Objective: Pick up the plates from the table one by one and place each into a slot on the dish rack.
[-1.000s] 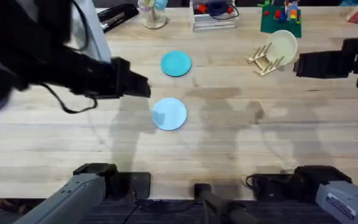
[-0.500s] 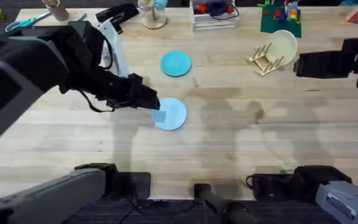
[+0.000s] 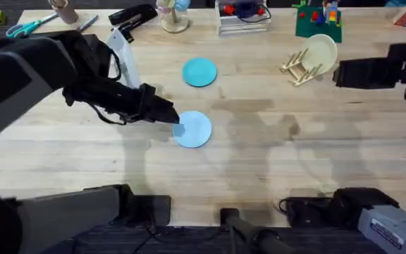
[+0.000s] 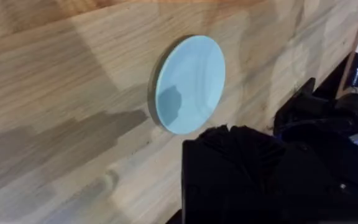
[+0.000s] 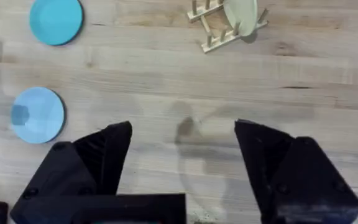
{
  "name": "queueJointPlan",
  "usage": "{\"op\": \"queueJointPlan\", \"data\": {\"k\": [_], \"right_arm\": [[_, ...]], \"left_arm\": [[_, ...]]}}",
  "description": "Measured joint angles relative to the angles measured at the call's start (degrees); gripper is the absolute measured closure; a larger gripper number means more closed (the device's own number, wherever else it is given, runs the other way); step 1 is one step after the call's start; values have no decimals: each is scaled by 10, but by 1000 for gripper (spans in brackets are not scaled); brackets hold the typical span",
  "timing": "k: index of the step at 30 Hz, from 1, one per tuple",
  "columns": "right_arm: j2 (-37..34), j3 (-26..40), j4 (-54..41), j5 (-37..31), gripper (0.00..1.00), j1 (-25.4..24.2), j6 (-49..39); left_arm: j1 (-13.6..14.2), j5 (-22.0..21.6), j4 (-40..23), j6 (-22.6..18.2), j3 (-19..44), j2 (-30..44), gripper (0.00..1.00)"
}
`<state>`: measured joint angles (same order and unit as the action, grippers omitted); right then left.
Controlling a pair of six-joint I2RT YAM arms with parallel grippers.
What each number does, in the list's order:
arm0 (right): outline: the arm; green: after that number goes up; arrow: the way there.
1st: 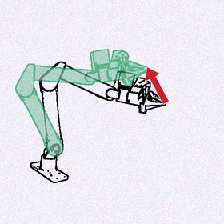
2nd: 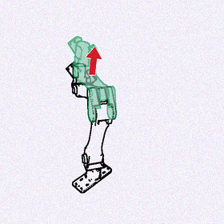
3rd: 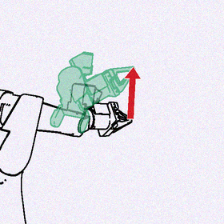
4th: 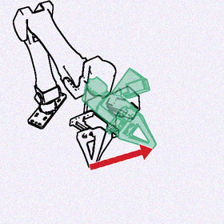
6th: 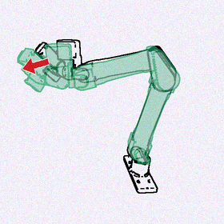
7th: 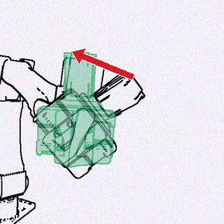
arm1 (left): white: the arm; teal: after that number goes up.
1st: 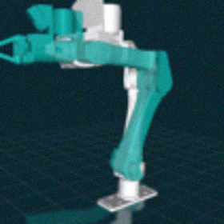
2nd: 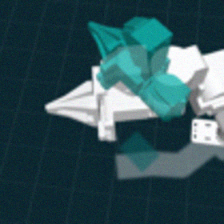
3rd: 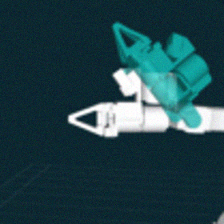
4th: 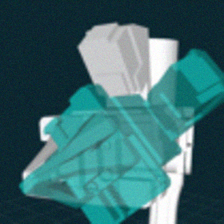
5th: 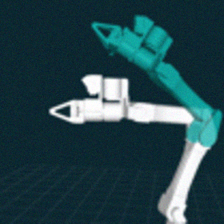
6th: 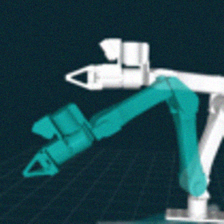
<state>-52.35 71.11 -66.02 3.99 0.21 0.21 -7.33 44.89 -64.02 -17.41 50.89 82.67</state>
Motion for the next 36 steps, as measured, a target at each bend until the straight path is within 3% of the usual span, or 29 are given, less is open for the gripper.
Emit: {"op": "queueJointPlan", "data": {"k": [20, 29, 36], "right_arm": [[0, 0, 0, 0, 6, 0, 0], [0, 0, 0, 0, 7, 0, 0], [0, 0, 0, 0, 7, 0, 0]], "left_arm": [[0, 24, 55, -19, 0, 61, 959], [0, 18, 96, -11, 0, 183, 960], [-4, 81, 125, 22, 2, 242, 959]]}}
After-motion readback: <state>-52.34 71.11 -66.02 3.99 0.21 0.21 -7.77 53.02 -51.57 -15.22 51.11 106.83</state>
